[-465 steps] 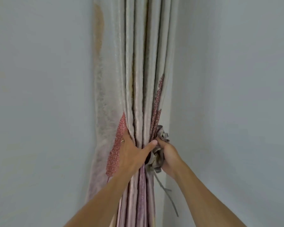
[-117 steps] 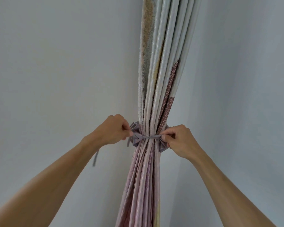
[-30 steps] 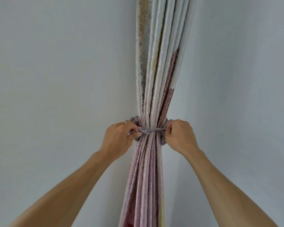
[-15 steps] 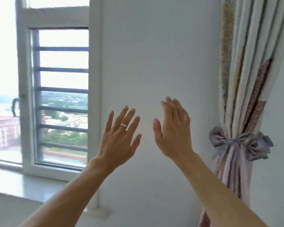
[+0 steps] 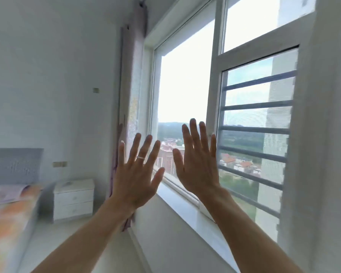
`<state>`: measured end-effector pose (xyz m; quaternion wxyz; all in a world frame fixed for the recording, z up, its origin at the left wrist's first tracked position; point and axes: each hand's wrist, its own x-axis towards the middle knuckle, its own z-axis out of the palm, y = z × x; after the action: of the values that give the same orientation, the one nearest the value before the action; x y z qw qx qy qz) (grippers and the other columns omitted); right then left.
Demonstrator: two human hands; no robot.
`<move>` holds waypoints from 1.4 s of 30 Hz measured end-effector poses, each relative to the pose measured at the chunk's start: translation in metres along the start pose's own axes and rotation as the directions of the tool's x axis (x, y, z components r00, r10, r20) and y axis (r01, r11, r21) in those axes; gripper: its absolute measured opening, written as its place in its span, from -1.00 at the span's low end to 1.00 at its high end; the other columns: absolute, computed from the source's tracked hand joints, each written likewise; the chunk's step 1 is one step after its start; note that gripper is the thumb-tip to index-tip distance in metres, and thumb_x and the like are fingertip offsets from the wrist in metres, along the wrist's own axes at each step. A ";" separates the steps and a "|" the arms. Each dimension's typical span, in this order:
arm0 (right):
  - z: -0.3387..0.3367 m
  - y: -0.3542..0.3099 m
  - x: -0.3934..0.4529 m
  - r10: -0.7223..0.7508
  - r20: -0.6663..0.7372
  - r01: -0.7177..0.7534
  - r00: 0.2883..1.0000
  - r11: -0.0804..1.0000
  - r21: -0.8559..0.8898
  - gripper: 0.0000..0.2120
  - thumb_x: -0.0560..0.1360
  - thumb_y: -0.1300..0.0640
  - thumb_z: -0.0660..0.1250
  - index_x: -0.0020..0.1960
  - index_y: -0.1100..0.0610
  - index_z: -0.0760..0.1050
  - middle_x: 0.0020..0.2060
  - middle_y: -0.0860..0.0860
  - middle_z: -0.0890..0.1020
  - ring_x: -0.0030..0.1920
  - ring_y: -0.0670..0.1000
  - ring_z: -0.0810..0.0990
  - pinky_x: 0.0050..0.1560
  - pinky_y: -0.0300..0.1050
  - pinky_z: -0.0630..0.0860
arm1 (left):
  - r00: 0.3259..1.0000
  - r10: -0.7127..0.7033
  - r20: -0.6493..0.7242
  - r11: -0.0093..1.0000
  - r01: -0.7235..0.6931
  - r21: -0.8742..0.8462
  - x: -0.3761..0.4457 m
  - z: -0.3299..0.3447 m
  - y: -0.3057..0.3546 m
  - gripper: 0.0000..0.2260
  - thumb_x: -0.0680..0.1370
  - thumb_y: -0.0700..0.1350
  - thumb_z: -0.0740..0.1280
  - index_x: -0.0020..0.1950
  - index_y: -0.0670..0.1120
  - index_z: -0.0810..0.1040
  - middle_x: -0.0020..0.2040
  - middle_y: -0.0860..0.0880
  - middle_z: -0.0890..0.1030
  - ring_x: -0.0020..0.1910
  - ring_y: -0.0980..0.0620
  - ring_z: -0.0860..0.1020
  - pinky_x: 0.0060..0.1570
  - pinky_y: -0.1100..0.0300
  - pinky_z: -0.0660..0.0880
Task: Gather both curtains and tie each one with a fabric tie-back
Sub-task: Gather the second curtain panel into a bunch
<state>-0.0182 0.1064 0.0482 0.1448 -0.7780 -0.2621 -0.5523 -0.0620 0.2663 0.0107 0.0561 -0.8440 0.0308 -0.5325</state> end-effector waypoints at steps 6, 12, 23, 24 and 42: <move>0.149 -0.051 0.047 -0.059 0.024 0.055 0.998 0.988 0.144 -0.40 0.61 -0.07 0.03 0.58 0.10 0.02 0.60 0.09 -0.02 0.59 0.13 -0.12 0.53 0.17 -0.23 | 0.990 -0.126 0.064 0.984 0.116 0.136 0.013 0.084 -0.123 -0.40 0.59 0.23 -0.13 0.57 -0.01 0.06 0.58 -0.09 0.09 0.56 -0.13 -0.03 0.47 -0.28 -0.06; 0.285 -0.050 0.104 -0.054 0.050 0.045 0.997 0.986 0.158 -0.39 0.62 -0.08 0.02 0.59 0.09 -0.03 0.60 0.10 -0.06 0.59 0.12 -0.16 0.53 0.17 -0.24 | 0.986 -0.164 0.036 0.980 0.158 0.123 0.050 0.184 -0.204 -0.41 0.59 0.18 0.04 0.57 -0.03 0.06 0.58 -0.08 0.07 0.57 -0.11 -0.06 0.48 -0.23 -0.12; 0.576 -0.005 0.198 -0.052 0.095 0.026 0.994 0.968 0.251 -0.37 0.60 -0.17 -0.11 0.59 0.06 -0.07 0.60 0.06 -0.12 0.58 0.08 -0.21 0.54 0.15 -0.24 | 0.961 -0.267 0.071 0.952 0.252 0.171 0.125 0.438 -0.330 -0.42 0.60 0.20 -0.06 0.57 -0.02 0.04 0.57 -0.08 0.10 0.56 -0.11 -0.05 0.45 -0.24 -0.11; 0.604 -0.001 0.207 -0.049 0.111 0.018 0.993 0.965 0.261 -0.37 0.59 -0.17 -0.11 0.59 0.06 -0.07 0.60 0.06 -0.12 0.58 0.08 -0.21 0.54 0.15 -0.23 | 0.954 -0.293 0.071 0.946 0.278 0.169 0.135 0.461 -0.342 -0.41 0.59 0.20 -0.06 0.57 -0.03 0.04 0.57 -0.08 0.10 0.56 -0.11 -0.05 0.46 -0.24 -0.12; 1.127 0.007 0.396 -0.057 0.293 -0.039 0.954 0.949 0.314 -0.34 0.61 -0.16 -0.01 0.59 0.04 -0.18 0.59 0.02 -0.19 0.57 0.03 -0.26 0.56 0.07 -0.16 | 0.921 -0.376 0.102 0.927 0.375 0.031 0.289 0.914 -0.635 -0.36 0.55 0.19 -0.02 0.55 -0.12 0.09 0.55 -0.10 0.19 0.55 -0.07 -0.06 0.47 -0.21 -0.17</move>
<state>0.9691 0.7791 0.0272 0.2238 -0.8179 -0.3696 -0.3800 0.8819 0.9206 -0.0397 -0.0408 -0.8610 -0.1372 -0.4880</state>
